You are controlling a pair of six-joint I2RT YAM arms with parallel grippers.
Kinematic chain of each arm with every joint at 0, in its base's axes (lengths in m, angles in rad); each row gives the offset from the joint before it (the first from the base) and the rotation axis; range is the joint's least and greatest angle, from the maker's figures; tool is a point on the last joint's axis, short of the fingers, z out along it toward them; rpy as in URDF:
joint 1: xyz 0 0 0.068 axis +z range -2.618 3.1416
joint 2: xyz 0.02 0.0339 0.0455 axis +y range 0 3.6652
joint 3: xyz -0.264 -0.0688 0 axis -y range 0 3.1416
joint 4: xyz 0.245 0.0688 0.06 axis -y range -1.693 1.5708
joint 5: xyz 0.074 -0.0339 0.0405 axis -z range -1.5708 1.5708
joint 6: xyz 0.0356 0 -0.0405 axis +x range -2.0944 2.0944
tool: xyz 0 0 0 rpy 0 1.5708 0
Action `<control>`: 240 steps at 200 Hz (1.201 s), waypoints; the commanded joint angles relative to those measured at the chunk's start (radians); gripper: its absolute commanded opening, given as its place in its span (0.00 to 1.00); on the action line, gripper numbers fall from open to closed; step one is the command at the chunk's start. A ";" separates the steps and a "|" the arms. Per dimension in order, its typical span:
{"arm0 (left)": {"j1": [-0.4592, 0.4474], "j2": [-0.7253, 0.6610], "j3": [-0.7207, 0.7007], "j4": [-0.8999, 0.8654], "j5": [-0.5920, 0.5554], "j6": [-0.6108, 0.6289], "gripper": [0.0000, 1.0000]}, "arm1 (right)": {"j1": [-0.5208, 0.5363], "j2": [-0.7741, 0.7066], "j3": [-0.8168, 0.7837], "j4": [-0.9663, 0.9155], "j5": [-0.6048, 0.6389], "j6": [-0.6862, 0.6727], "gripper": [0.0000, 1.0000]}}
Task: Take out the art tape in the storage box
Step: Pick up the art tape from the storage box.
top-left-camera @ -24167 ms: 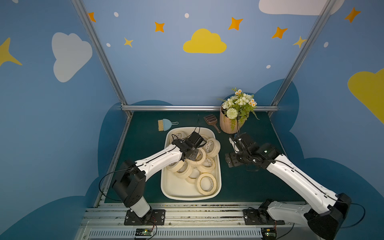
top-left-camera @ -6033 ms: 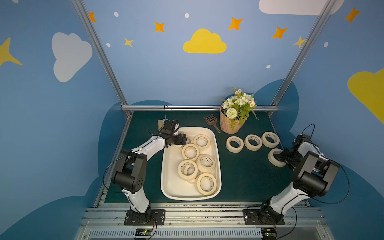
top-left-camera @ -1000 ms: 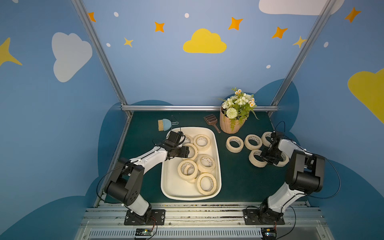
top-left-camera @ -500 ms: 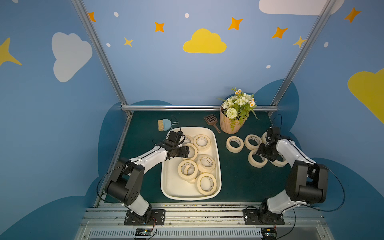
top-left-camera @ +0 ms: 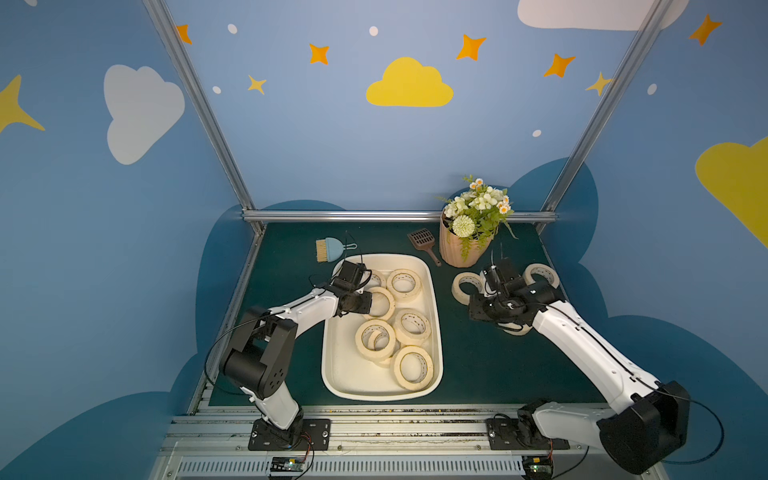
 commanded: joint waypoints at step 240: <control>-0.150 -0.508 -0.008 -0.220 0.116 -0.030 1.00 | 0.264 0.430 0.515 -0.037 0.022 0.041 0.00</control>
